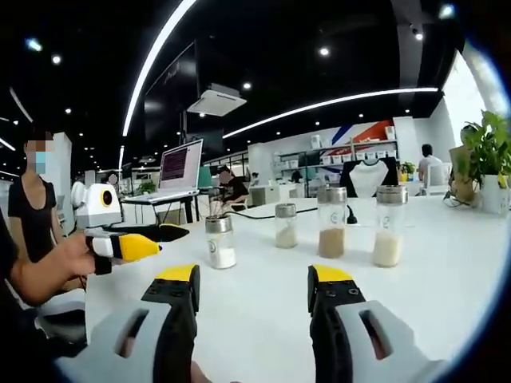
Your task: Rotate the seasoning bottle until the label or dispensing opening points toward the visible target arrow and the bottle remains upright within the marked orientation range
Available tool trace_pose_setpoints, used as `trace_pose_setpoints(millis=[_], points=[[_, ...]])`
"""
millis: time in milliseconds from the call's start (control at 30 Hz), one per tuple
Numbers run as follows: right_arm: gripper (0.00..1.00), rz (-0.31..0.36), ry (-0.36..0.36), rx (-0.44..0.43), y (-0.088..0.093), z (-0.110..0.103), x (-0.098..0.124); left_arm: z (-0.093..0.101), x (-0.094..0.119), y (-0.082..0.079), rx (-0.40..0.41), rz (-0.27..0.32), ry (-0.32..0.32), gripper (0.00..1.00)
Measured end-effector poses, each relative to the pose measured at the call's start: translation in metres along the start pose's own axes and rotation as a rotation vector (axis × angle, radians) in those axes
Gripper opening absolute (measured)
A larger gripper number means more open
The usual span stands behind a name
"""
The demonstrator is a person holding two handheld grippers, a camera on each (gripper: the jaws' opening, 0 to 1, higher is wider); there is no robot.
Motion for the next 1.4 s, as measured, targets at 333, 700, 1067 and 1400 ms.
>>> trace_pose_setpoints(millis=[333,700,1067,1400], points=[[0.58,-0.008,-0.029,0.052,-0.007,0.003,-0.023,-0.003,0.009,0.004,0.024,-0.009,-0.038,0.79],[0.58,-0.030,-0.052,0.161,-0.009,0.007,-0.058,-0.012,0.017,0.008,0.044,-0.005,-0.070,0.85],[0.54,-0.021,-0.041,0.200,-0.009,0.024,-0.097,-0.007,0.019,0.008,0.058,0.006,-0.044,0.93],[0.51,-0.020,-0.028,0.182,-0.005,0.038,-0.124,-0.019,0.023,0.012,-0.047,-0.036,-0.124,0.99]])
Point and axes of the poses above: the point that each gripper's makers call its tool centre point, and the gripper's own axes: x roughly backward along the fingers, z roughly to its right, y roughly out of its underside, the point moved 1 cm from there along x, roughly backward along the fingers, and after that the axes turned 14 degrees about x, right-handed, at the moved point
